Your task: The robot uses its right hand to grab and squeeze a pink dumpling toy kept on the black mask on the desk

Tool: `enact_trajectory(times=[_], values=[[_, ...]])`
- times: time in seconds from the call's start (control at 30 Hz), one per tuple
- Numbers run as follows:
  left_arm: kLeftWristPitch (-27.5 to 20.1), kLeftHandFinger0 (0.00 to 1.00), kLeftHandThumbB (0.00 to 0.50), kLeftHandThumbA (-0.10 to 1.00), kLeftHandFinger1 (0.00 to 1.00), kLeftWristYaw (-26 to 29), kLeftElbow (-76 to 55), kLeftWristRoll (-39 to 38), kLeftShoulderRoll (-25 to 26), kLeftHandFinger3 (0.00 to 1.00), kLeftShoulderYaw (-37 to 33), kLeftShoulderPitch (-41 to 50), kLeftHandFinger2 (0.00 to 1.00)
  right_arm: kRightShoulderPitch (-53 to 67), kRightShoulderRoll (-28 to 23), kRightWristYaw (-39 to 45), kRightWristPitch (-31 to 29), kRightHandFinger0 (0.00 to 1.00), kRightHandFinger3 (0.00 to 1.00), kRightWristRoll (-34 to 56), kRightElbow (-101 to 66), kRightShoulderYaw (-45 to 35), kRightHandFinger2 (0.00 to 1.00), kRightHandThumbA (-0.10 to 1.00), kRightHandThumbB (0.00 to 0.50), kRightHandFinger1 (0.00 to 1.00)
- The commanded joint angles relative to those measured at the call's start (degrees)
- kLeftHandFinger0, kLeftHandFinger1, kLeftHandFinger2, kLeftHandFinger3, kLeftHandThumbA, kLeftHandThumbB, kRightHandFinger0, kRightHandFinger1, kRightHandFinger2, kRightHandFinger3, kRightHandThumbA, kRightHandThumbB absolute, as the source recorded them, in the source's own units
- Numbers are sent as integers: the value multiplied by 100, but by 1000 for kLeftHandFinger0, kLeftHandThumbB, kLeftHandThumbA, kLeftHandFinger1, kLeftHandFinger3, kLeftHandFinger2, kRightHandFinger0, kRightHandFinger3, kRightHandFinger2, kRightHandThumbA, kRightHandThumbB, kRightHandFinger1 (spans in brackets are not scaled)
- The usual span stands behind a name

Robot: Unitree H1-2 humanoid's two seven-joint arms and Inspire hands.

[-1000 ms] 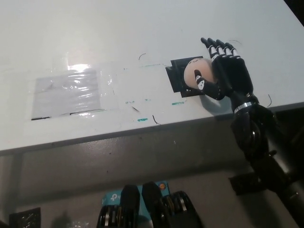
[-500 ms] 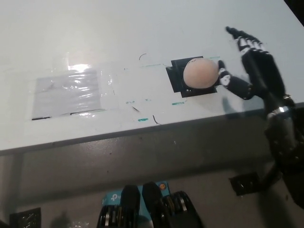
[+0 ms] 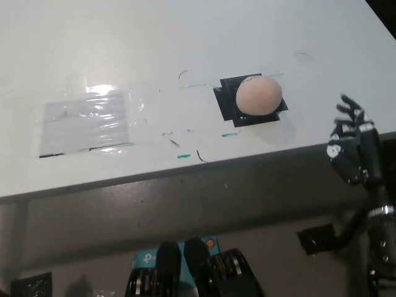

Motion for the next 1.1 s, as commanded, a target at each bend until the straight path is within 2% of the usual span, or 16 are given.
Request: enact_trajectory(times=[0.0, 0.07, 0.17, 0.23, 0.33, 0.43, 0.5, 0.57, 0.67, 0.73, 0.83, 0.9, 1.07], values=[[-114, 0, 500, 1000, 18, -36, -20, -42, 166, 139, 25, -102, 128, 193, 253, -324, -898, 486, 967, 899, 138, -328, 766, -61, 148, 613], [-215, 0, 500, 1000, 20, -66, 76, -35, 158, 140, 16, -123, 126, 320, 414, -205, -759, 479, 981, 1218, 120, -470, 771, -78, 143, 624], [-231, 0, 500, 1000, 19, -34, 36, -20, 140, 161, 17, -103, 123, 417, 516, -148, -794, 415, 978, 1445, 314, -596, 757, -89, 145, 547], [-214, 0, 500, 1000, 12, 10, 4, -4, 113, 140, 17, -82, 113, 474, 566, -113, -623, 432, 997, 1546, 282, -669, 776, -70, 138, 568], [-208, 0, 500, 1000, 12, -28, 24, -12, 124, 132, 7, -59, 117, 564, 693, -168, -711, 414, 1000, 1835, 557, -902, 785, -77, 131, 567], [-234, 0, 500, 1000, 7, -22, 19, 10, 99, 155, -18, -45, 115, 589, 723, -170, -626, 489, 1000, 2000, 682, -1040, 810, -40, 118, 634], [-274, 0, 500, 1000, 13, -31, 55, -13, 90, 177, -2, -23, 132, 554, 751, -146, -537, 420, 1000, 2163, 809, -1138, 761, -53, 111, 576], [-300, 0, 500, 1000, 10, -55, 92, -33, 88, 157, 6, -30, 127, 527, 803, -148, -367, 301, 999, 2234, 816, -1183, 711, -35, 127, 488], [-258, 0, 500, 1000, 17, -71, 21, -45, 94, 131, -1, 4, 129, 538, 797, -114, -277, 275, 1000, 2260, 781, -1135, 643, -68, 115, 390], [-270, 0, 500, 1000, 22, -50, 47, -11, 84, 165, -21, 3, 133, 530, 769, -100, -246, 282, 992, 2285, 797, -1104, 582, -69, 109, 361], [-263, 0, 500, 1000, 36, -73, 58, -35, 84, 173, -22, 6, 148, 491, 758, -69, -190, 214, 962, 2387, 812, -1106, 497, -34, 131, 281], [-221, 0, 500, 1000, 27, -3, 39, 23, 99, 143, -38, 16, 137, 505, 770, -81, -138, 198, 957, 2443, 778, -1102, 487, -29, 123, 274], [-167, 0, 500, 1000, 21, 3, -48, -23, 84, 140, -14, 52, 137, 508, 771, -134, -142, 134, 978, 2480, 777, -1096, 449, -9, 129, 211]])
